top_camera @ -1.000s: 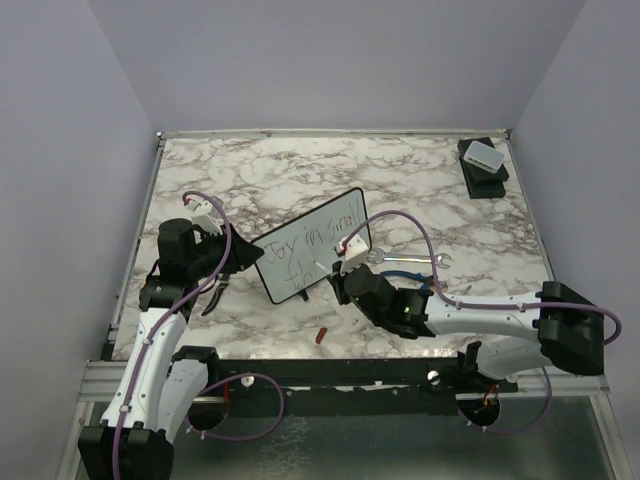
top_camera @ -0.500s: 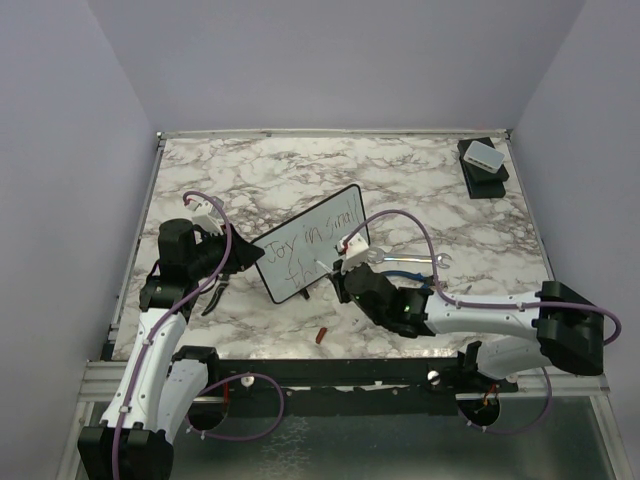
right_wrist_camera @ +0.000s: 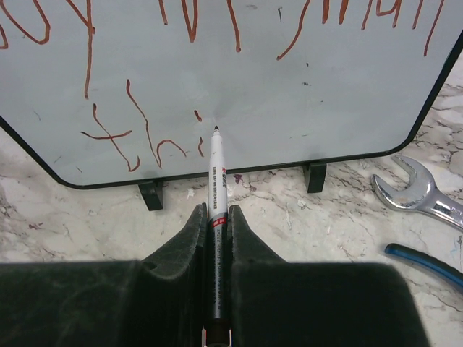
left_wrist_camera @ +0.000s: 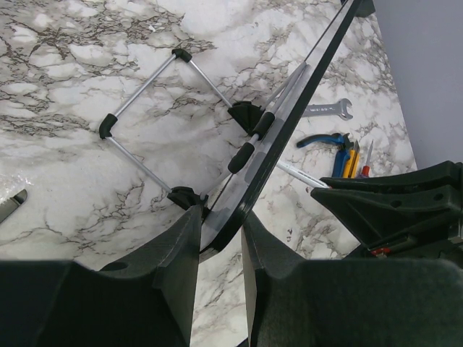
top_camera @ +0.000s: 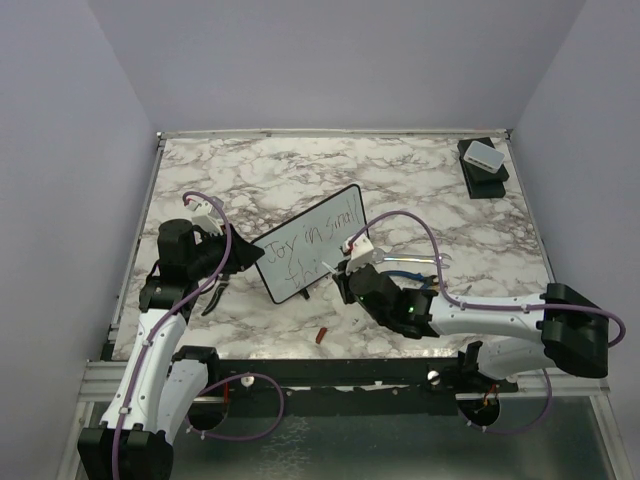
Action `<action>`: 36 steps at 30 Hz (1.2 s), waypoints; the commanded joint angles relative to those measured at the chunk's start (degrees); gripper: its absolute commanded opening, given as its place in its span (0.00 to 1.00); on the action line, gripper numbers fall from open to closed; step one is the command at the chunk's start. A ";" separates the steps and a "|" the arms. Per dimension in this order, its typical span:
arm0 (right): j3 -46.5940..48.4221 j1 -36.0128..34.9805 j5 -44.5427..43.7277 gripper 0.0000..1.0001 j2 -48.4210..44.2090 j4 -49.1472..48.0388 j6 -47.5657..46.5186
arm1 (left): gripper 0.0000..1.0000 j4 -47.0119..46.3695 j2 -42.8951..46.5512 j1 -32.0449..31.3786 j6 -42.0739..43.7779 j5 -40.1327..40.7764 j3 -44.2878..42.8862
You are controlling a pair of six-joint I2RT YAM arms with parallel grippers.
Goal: Write a sentence on the whiteboard
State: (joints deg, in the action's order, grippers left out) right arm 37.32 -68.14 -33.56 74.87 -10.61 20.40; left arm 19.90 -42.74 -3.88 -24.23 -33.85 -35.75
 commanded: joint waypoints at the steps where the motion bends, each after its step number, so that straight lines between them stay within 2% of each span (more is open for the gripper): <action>1: -1.00 0.16 0.10 0.01 1.32 -1.21 0.66 | 0.29 0.74 0.48 -0.45 -0.06 0.01 0.33; 11: -1.56 0.81 1.18 0.01 4.14 -4.63 -1.11 | 0.29 0.81 0.55 -0.48 -0.03 0.17 0.33; 27: -2.28 0.81 2.10 0.00 4.91 -1.28 2.75 | 0.29 0.86 0.82 -0.60 -0.10 0.36 0.33; 36: -0.03 0.81 0.27 0.01 2.89 -4.48 -1.27 | 0.29 0.87 0.90 -0.65 -0.03 0.36 0.35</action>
State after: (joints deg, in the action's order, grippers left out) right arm 35.24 -67.51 -31.44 78.96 -13.06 21.43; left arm 19.92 -42.65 -4.16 -24.23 -33.74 -35.75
